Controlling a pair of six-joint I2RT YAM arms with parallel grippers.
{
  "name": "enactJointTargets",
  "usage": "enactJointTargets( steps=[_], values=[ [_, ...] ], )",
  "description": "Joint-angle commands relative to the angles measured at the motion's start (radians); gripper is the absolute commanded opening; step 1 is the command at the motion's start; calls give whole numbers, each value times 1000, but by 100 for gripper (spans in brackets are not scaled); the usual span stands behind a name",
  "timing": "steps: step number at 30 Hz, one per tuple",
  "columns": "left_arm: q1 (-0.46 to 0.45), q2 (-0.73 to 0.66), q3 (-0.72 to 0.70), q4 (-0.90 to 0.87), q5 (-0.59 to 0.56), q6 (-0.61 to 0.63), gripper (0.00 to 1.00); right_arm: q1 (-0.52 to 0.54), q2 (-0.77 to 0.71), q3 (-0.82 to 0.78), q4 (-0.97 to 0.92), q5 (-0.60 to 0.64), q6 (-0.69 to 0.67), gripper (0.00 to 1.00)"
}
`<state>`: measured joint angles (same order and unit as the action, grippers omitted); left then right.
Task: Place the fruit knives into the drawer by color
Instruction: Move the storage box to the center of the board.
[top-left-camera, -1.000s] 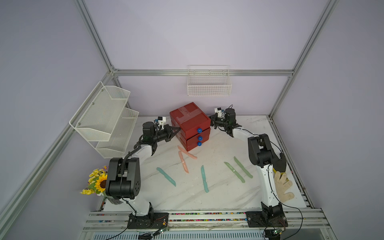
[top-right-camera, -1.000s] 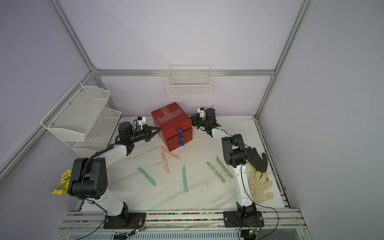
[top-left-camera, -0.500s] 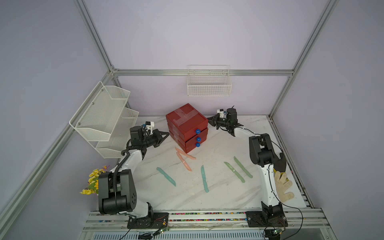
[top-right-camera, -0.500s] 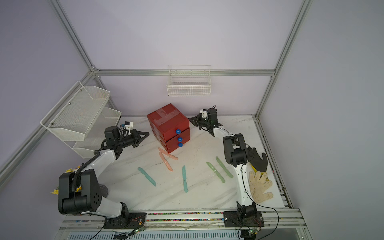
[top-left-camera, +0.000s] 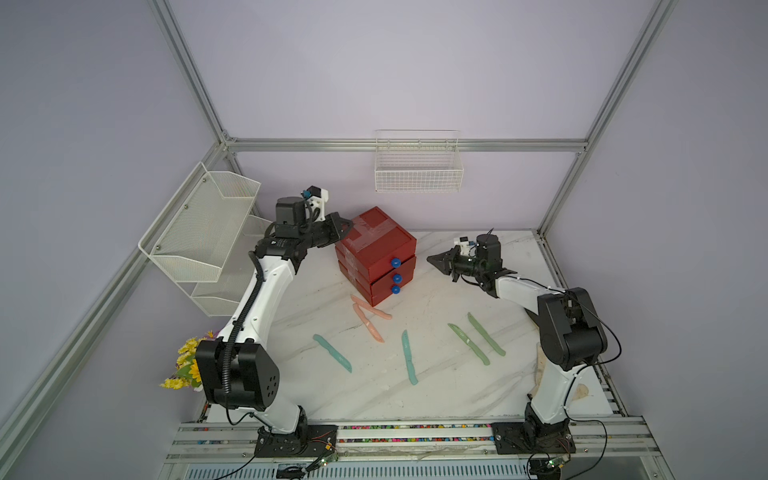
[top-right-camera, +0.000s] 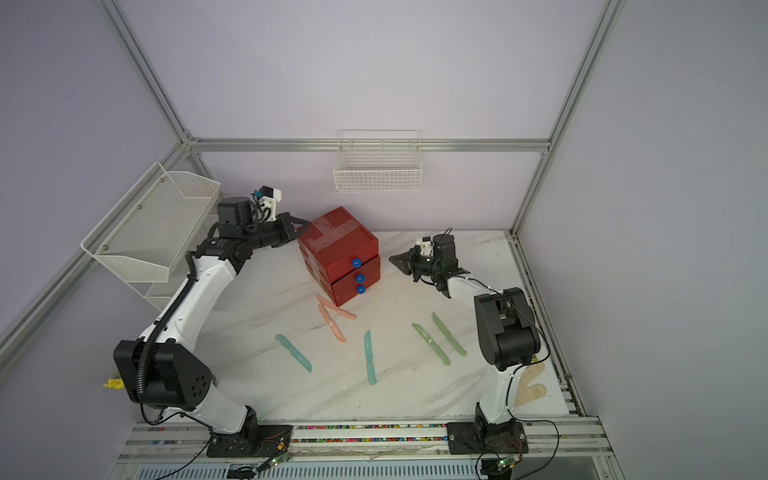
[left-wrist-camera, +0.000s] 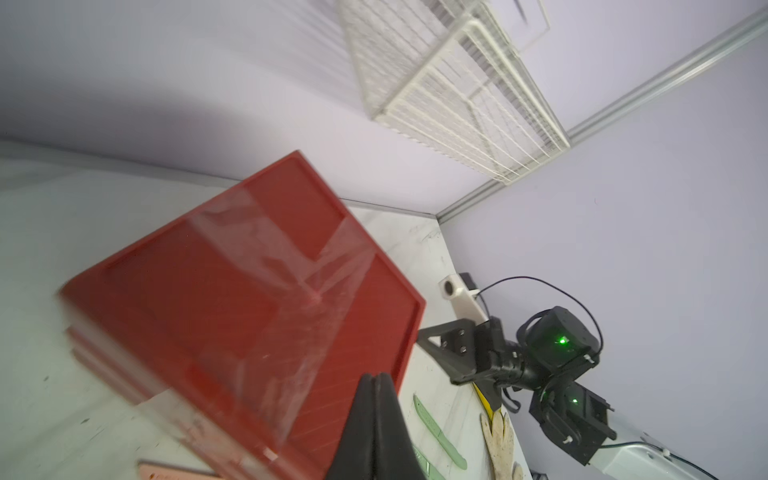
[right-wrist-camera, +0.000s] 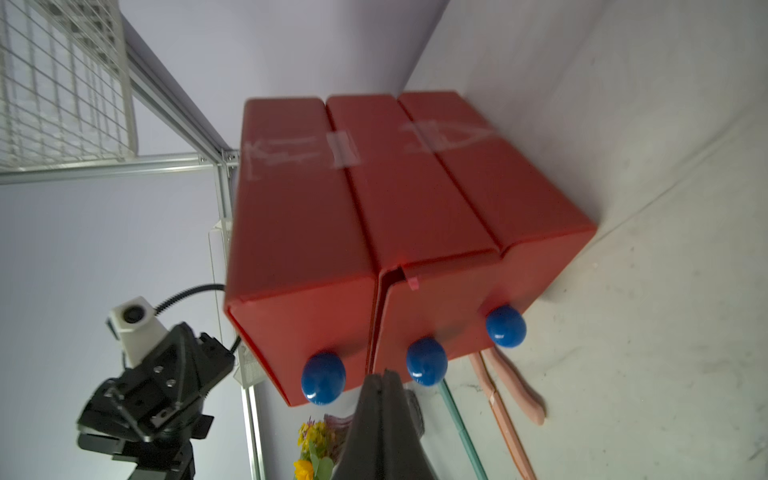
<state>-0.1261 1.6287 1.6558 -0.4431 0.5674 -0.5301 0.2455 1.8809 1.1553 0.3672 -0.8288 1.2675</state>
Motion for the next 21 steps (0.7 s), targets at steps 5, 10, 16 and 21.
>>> enactJointTargets(
  steps=[5, 10, 16, 21],
  values=[
    [-134, 185, 167, -182, -54, 123, 5, 76, 39, -28, 144, -49, 69, 0],
    [-169, 241, 209, -212, -54, 151, 5, 86, 121, 29, 172, -39, 76, 0],
    [-161, 246, 207, -230, -83, 166, 4, 85, 229, 111, 200, -39, 96, 0],
    [-159, 241, 203, -243, -96, 169, 4, 83, 299, 214, 187, -42, 81, 0]
  ],
)
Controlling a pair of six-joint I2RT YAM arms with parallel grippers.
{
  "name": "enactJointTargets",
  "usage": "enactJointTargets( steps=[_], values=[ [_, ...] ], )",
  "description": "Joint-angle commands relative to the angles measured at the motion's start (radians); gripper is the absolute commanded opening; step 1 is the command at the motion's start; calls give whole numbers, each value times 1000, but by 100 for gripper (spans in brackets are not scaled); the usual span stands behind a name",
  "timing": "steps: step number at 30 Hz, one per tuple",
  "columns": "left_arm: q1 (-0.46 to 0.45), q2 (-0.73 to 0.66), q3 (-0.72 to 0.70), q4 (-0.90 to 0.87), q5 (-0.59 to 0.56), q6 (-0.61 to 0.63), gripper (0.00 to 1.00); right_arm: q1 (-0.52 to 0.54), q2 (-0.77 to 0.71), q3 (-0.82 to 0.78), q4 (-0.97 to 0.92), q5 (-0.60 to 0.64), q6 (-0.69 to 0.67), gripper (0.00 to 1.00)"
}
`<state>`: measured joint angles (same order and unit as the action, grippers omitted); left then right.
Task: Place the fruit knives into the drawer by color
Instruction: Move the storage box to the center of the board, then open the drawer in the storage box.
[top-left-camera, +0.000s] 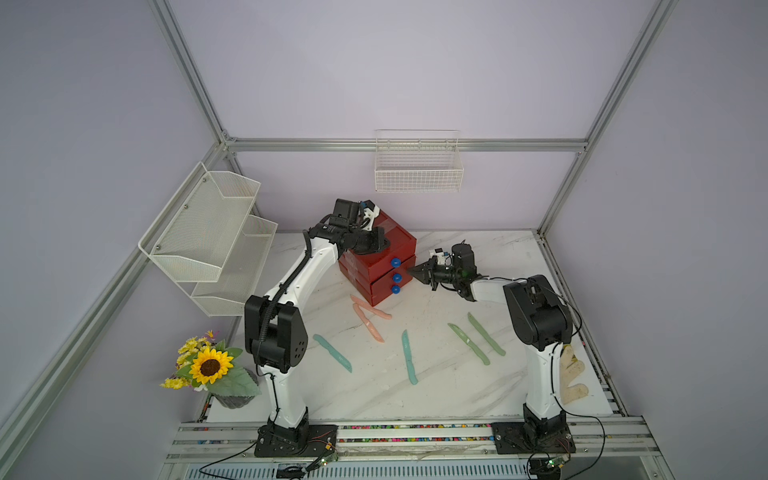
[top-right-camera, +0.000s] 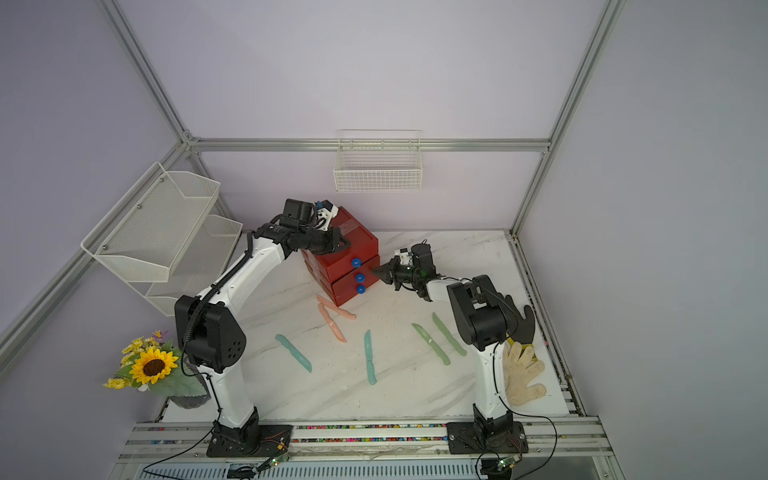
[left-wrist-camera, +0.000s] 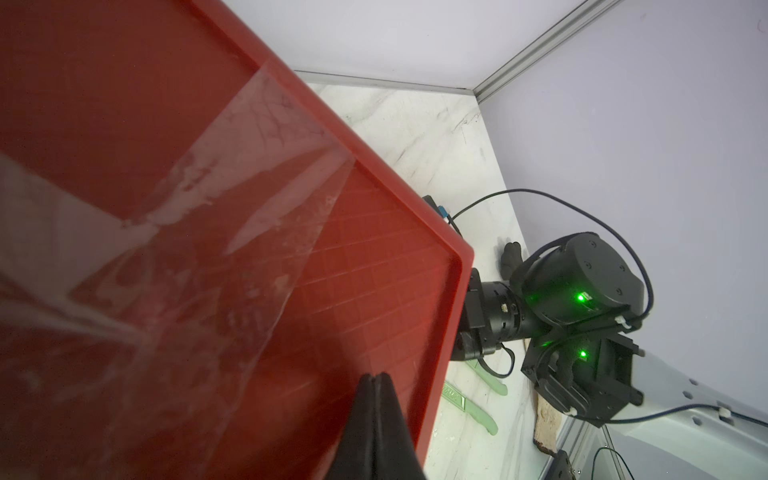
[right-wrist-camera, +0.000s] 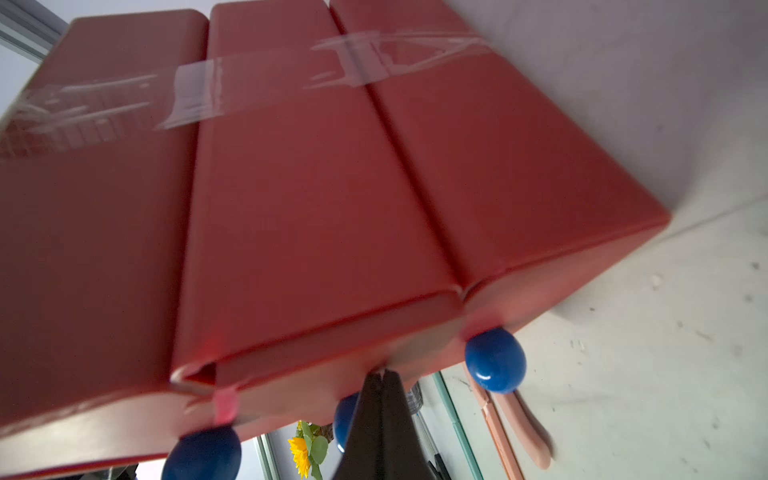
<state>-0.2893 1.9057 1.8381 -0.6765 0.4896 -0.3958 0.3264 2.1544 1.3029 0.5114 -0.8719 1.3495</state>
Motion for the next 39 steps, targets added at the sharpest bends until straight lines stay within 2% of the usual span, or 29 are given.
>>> enactJointTargets(
  steps=[1, 5, 9, 10, 11, 12, 14, 18, 25, 30, 39],
  values=[
    [3, -38, 22, -11, -23, 35, 4, 2, 40, 93, 43, -5, 1, 0],
    [6, -47, 27, -36, -62, 51, 4, 1, 60, 137, 40, -30, 10, 0],
    [7, -29, 23, -54, -70, 58, 4, 2, -59, 23, 48, -16, 6, 1],
    [8, -22, 26, -59, -68, 57, 4, 2, -89, -13, 80, -14, 18, 21],
    [7, -15, 26, -61, -64, 56, 3, 1, -133, -61, 148, -11, 46, 49],
    [8, -11, 26, -60, -62, 56, 3, 1, -169, -109, 237, -5, 84, 65],
    [7, -4, 23, -64, -62, 54, 3, 2, -206, -160, 370, -16, 161, 73],
    [9, 2, 7, -64, -51, 55, 3, 19, -207, -188, 520, -47, 282, 74],
    [9, 12, -14, -62, -45, 48, 3, 48, -158, -174, 526, -43, 296, 69],
    [9, 27, -13, -61, -43, 42, 3, 71, -121, -115, 508, -46, 293, 68],
    [9, 41, -29, -52, -40, 28, 4, 80, -33, -23, 480, -37, 279, 60]
  ],
)
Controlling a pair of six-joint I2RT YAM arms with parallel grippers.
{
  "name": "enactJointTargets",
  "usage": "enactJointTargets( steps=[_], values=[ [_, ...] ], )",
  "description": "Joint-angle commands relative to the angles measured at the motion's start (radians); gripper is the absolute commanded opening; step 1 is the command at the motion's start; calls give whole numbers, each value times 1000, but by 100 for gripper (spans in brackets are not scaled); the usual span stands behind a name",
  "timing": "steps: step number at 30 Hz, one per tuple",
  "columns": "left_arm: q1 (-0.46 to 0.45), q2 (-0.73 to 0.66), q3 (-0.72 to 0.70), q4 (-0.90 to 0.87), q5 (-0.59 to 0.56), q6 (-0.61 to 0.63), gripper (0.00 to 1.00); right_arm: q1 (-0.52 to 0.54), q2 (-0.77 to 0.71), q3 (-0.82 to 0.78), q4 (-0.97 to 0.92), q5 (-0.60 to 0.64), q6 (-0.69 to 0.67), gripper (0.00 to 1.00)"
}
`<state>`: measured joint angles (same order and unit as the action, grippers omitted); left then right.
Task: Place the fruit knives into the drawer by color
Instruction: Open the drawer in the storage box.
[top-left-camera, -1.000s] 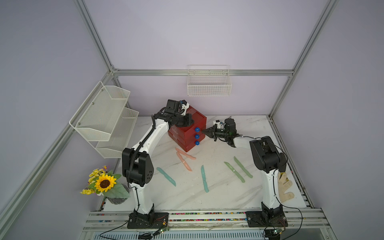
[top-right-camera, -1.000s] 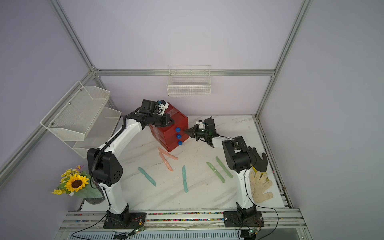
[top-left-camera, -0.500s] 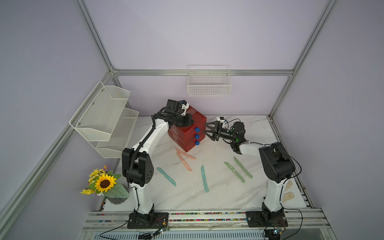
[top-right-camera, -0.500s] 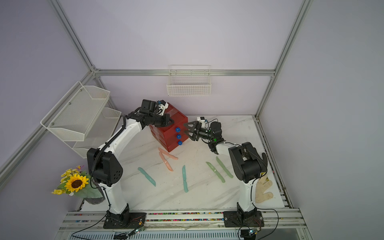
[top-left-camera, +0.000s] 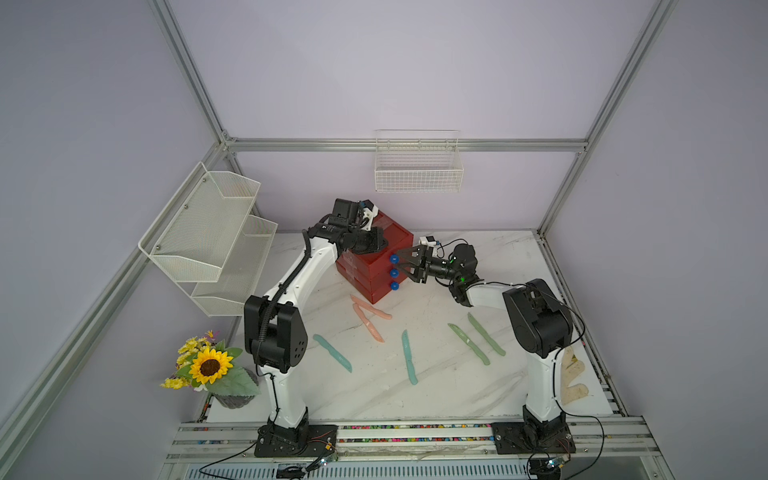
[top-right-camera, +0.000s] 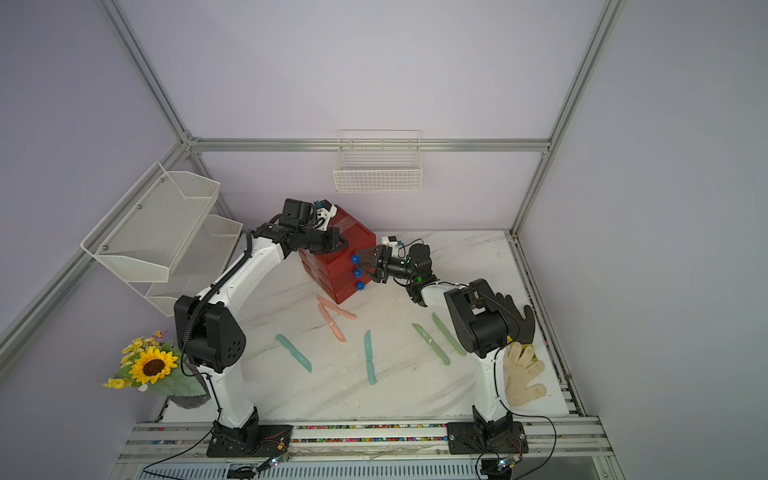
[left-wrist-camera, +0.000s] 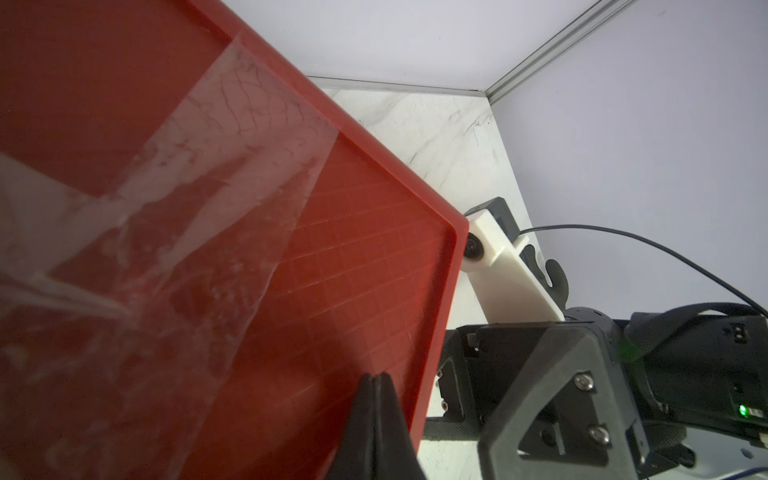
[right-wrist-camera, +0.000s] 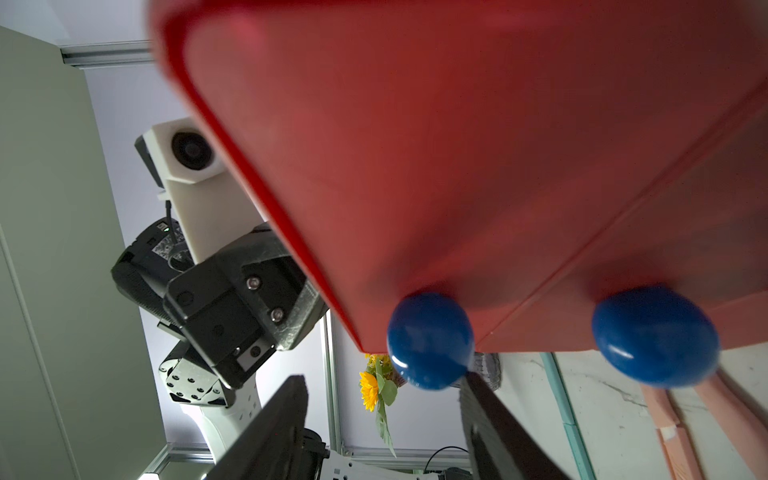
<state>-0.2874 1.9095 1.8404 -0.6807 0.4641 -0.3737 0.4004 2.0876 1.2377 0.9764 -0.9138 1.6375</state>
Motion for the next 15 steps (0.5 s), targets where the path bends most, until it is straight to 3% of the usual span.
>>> enactJointTargets(
  steps=[1, 6, 13, 15],
  values=[
    [7, 38, -34, -46, -13, 3, 4, 8, 43, 57, 17, 3, -6, 60],
    [7, 38, -54, -30, -11, -7, 4, 11, 79, 117, -2, -12, 1, 50],
    [7, 37, -65, -20, -14, -13, 4, 15, 82, 132, -5, -29, 2, 15],
    [7, 36, -66, -20, -16, -10, 4, 15, 65, 105, 0, -33, 2, 12]
  ],
)
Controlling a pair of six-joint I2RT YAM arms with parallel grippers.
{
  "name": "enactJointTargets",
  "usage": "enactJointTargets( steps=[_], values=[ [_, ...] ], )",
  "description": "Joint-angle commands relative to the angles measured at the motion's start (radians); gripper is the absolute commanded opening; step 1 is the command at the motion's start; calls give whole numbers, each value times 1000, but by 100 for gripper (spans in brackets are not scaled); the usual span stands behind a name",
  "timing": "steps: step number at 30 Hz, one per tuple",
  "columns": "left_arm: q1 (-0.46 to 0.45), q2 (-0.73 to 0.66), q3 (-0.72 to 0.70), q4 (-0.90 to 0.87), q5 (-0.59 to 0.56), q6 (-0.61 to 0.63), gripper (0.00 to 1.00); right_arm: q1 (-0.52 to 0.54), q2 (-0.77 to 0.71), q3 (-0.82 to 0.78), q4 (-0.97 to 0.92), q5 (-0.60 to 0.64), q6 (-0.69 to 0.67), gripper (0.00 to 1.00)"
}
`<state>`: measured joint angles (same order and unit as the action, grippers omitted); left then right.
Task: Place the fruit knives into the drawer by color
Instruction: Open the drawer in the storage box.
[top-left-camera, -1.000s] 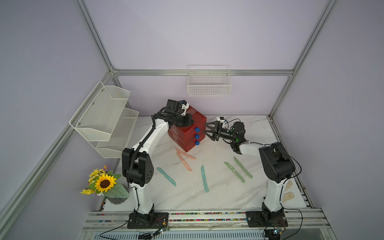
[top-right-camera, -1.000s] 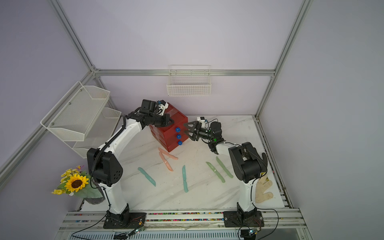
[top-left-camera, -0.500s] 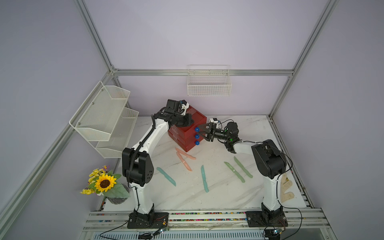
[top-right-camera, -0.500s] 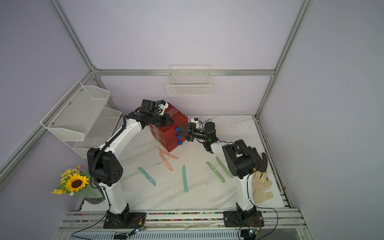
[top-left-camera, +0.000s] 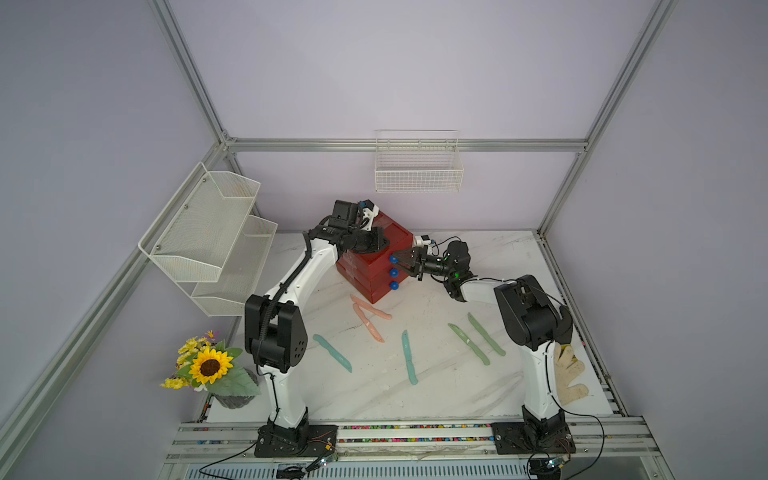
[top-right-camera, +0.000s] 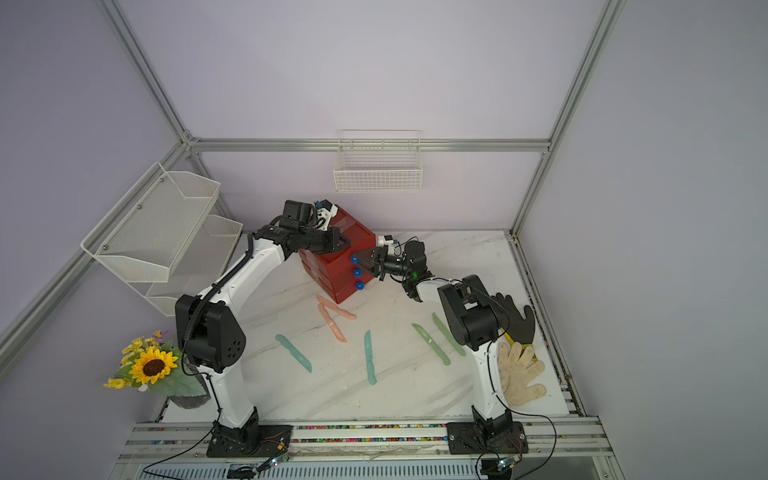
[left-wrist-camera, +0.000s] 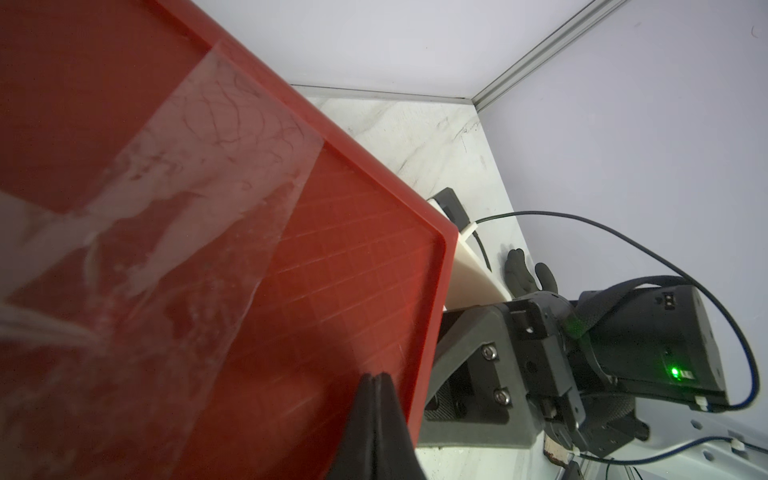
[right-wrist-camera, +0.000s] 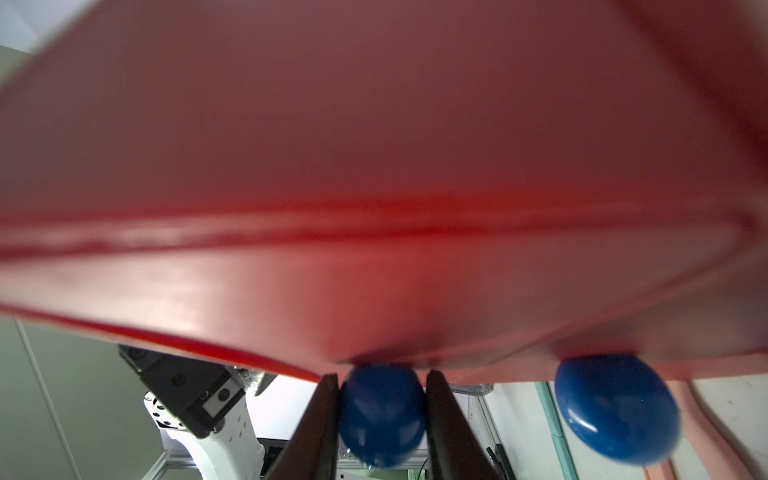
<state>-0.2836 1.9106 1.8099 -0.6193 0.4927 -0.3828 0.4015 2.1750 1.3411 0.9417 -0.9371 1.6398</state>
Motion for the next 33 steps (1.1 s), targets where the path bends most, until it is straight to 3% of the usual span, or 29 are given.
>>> enactJointTargets(
  steps=[1, 13, 19, 20, 22, 25, 26, 33],
  values=[
    [6, 33, -32, -81, -46, -1, 4, 13, -35, -19, 39, -13, 1, 12],
    [56, 27, -21, -61, -16, -26, 5, 3, -304, -381, 57, -64, -37, 14],
    [67, 38, -3, -60, -2, -25, 5, -9, -308, -371, 48, -67, -37, 18],
    [68, 40, 1, -60, 1, -25, 5, -9, -308, -367, 46, -65, -36, 22],
    [69, 45, 7, -60, 4, -25, 5, -14, -319, -367, 45, -62, -42, 44],
    [70, 49, 19, -60, 9, -25, 5, -41, -374, -386, 24, -44, -72, 89],
    [70, 51, 25, -60, 9, -25, 5, -55, -407, -404, -1, -29, -97, 97],
    [64, 35, 83, -69, -41, -48, 9, -177, -600, -485, -307, -30, -327, 97]
  ],
)
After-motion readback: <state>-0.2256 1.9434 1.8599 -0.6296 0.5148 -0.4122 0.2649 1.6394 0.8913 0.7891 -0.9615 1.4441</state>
